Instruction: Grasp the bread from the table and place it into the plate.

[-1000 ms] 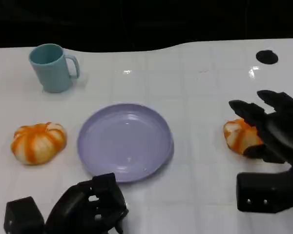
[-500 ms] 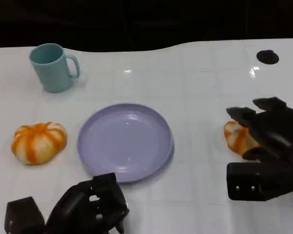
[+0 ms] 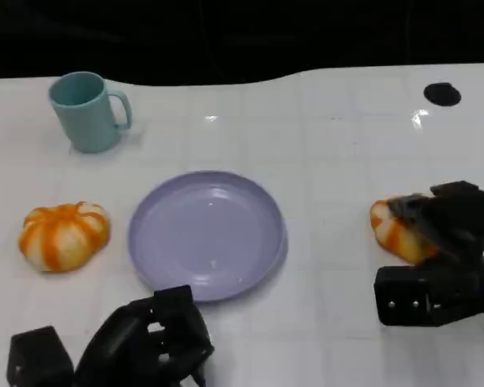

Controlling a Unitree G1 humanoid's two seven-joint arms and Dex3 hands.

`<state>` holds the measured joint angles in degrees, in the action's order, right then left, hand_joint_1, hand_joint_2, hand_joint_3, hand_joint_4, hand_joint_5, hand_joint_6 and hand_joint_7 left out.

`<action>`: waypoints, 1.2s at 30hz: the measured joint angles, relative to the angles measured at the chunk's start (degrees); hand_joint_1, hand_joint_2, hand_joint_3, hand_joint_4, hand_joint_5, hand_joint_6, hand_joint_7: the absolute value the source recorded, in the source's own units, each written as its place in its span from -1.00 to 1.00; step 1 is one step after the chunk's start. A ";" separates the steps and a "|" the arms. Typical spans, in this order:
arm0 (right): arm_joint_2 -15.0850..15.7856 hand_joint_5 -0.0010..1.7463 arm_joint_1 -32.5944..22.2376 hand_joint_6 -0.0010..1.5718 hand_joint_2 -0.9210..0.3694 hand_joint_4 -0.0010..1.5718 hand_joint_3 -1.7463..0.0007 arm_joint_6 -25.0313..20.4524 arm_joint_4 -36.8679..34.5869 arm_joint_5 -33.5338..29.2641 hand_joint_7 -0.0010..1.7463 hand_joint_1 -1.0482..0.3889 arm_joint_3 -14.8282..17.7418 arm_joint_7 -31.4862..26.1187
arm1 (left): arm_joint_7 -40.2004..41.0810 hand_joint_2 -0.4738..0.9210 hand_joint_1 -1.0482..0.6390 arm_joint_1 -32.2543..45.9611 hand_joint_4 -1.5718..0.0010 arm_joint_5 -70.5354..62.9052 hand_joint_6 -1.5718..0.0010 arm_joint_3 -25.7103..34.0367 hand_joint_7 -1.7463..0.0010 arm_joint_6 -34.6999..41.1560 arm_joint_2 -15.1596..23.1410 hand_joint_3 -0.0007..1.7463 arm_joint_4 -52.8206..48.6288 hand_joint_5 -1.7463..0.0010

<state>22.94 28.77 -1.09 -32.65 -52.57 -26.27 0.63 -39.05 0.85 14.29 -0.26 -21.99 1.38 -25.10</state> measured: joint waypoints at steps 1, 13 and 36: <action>-0.10 -0.87 0.15 -0.12 -0.96 -0.17 0.99 0.04 -0.45 0.31 -0.94 -0.06 -0.05 -0.05 | 0.00 0.65 -0.36 0.00 -0.02 0.01 0.01 0.00 -0.58 0.02 0.00 -0.29 0.02 -1.00; -1.28 0.99 2.53 0.06 -1.00 0.05 0.78 12.55 -12.24 6.67 0.42 0.22 0.96 -16.55 | 0.00 0.64 -0.36 -0.01 -0.03 0.10 0.01 0.23 -0.58 0.05 -0.01 -0.28 -0.22 -1.00; -3.58 1.00 0.83 0.04 -0.01 0.26 -0.51 25.77 -3.67 9.53 0.84 0.37 2.25 -32.90 | 0.67 0.64 -0.39 1.17 -0.01 -0.46 0.03 0.10 -0.61 0.29 0.08 -0.26 0.97 -1.00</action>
<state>19.36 29.61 24.68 -36.33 -43.04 -24.02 -32.27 -38.38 2.02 13.83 -0.16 -21.69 1.46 -24.14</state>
